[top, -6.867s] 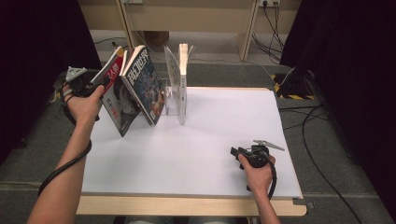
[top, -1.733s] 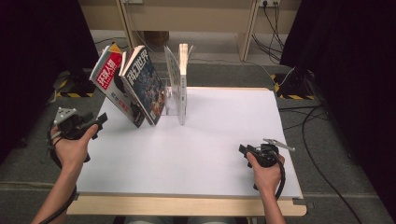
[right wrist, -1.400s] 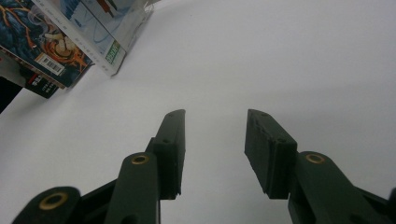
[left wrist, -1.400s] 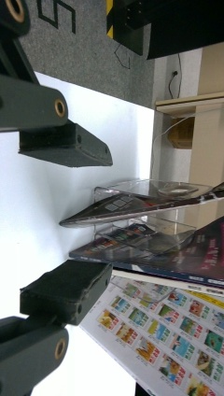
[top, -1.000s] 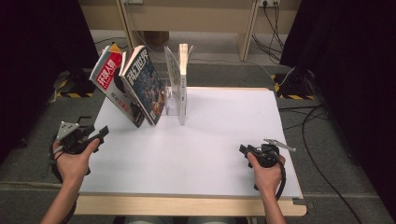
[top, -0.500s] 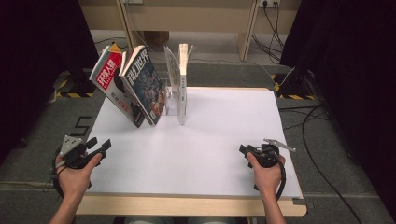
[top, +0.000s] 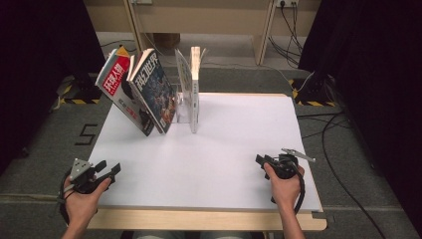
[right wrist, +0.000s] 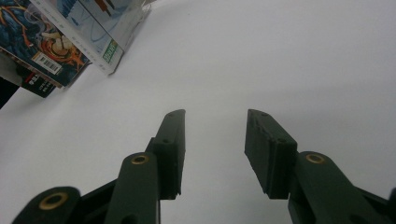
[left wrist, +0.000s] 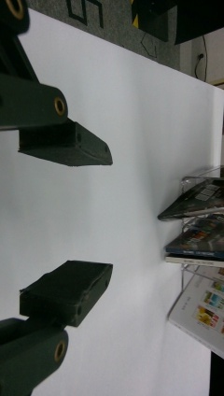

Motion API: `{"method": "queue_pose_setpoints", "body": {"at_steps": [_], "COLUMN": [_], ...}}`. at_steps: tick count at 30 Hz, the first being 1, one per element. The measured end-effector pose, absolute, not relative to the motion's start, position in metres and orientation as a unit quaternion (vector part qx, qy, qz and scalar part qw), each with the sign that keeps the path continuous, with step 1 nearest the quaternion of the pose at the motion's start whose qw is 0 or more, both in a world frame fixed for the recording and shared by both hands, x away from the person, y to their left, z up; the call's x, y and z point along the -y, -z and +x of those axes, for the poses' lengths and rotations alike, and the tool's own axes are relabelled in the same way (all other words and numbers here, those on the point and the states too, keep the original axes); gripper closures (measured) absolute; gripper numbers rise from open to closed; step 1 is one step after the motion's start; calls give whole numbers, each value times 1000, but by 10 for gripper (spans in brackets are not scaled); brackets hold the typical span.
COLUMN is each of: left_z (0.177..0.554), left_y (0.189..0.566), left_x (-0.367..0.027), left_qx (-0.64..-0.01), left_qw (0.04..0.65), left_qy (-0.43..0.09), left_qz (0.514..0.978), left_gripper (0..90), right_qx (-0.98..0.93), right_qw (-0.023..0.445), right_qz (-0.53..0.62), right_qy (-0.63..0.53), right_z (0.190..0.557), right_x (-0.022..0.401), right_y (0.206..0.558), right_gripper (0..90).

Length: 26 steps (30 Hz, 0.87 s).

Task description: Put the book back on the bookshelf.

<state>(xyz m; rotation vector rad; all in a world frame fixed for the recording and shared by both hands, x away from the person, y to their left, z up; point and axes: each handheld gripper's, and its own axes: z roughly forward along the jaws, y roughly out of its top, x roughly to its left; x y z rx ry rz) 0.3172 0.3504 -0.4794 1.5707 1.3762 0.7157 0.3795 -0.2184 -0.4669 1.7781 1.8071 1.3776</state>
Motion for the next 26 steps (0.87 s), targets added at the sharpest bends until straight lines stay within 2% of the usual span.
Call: {"method": "queue_pose_setpoints", "body": {"at_steps": [26], "left_z": [307], "left_y": [497], "left_x": [-351], "left_qx": [-558], "left_qw": [458], "left_qy": [-294], "left_qz": [627], "left_gripper": [412], "right_qx": [-638], "right_qw": [127], "right_qz": [606], "right_qy": [-458], "right_z": [381], "right_x": [211], "right_y": [475], "right_gripper": [571]}}
